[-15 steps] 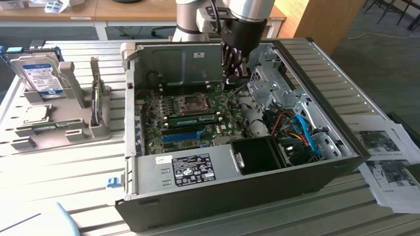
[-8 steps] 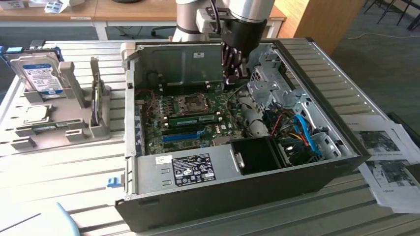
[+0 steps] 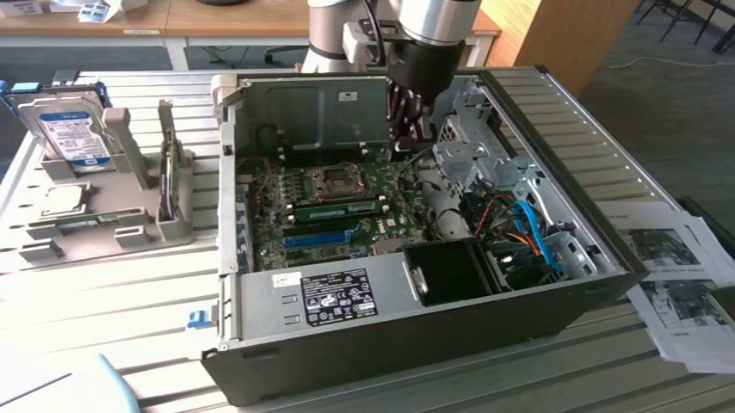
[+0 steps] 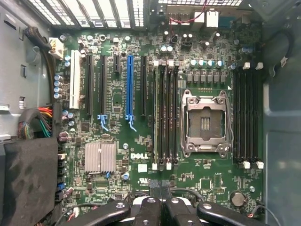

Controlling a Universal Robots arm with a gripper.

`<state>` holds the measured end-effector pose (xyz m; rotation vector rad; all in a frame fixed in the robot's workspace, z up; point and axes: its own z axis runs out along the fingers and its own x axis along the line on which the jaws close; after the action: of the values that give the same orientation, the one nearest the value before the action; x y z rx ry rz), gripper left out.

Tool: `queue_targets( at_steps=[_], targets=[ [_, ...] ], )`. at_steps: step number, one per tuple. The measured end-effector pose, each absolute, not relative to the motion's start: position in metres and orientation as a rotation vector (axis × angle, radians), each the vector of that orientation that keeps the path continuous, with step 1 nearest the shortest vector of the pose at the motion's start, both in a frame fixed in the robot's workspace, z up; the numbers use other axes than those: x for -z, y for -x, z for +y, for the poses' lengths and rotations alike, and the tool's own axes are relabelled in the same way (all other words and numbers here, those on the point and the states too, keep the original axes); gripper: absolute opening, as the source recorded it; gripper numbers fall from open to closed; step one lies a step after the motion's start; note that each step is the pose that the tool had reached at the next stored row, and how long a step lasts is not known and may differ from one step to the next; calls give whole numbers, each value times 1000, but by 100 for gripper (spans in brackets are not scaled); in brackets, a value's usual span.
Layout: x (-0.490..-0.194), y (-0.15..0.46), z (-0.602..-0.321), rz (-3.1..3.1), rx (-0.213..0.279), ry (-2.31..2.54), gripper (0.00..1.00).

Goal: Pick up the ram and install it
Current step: 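Press down the ram until it locks into place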

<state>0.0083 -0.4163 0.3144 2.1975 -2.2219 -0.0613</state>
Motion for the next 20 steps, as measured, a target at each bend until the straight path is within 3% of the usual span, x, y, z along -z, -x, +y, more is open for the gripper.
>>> queue_targets(
  at_steps=[20],
  targets=[
    [-301,-8,-416,-2222,61,-2197,9]
  ],
)
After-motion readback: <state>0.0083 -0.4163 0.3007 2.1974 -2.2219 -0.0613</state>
